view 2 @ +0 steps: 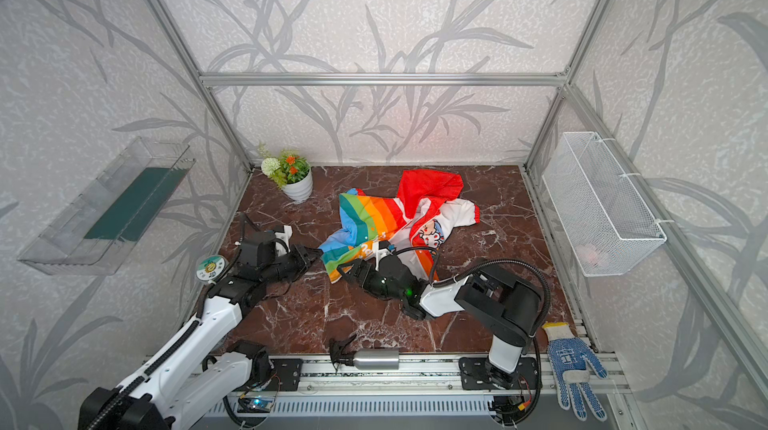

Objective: Zip up the jacket
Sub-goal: 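Grasp the orange zipper edge with the right gripper and lift it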

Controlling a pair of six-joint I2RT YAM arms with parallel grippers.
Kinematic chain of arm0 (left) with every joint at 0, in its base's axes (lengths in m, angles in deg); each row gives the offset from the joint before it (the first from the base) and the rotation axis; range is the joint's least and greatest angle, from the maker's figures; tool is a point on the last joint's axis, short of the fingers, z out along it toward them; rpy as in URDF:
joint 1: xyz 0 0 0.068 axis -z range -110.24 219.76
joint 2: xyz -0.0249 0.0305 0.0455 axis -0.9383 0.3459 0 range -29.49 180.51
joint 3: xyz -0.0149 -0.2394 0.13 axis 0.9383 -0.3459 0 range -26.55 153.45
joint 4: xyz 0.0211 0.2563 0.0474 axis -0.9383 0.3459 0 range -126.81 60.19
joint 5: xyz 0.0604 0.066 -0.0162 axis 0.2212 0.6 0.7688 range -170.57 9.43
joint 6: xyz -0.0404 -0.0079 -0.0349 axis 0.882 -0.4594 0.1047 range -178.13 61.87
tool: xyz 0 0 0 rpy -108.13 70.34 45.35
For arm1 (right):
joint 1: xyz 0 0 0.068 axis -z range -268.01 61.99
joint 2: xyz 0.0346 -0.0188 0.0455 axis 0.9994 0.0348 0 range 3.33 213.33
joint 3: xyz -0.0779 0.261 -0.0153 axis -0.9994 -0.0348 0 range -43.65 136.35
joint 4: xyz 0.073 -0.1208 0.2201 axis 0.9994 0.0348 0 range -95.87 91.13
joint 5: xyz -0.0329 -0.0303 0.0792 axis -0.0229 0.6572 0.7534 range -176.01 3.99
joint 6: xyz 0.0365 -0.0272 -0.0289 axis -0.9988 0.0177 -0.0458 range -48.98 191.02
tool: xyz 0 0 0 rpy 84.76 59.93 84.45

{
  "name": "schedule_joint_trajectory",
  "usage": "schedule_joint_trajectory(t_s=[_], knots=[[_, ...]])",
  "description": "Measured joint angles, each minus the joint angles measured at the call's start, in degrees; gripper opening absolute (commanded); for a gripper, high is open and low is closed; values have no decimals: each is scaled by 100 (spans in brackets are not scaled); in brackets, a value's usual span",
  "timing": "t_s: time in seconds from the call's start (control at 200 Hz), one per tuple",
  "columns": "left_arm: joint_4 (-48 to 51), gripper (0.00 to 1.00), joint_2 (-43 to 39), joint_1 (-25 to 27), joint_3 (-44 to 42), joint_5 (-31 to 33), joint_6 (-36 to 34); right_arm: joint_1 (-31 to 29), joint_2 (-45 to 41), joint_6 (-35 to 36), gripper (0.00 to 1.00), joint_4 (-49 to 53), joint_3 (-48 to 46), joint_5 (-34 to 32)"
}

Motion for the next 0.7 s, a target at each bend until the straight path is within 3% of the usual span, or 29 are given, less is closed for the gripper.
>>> schedule_joint_trajectory(t_s=[0.23,0.7], knots=[[31,0,11,13,61,-92,269,-66,492,-168,99,-1158,-273,-227],[44,0,-87,225,317,-142,557,-431,1141,-286,99,-2271,-214,-645]])
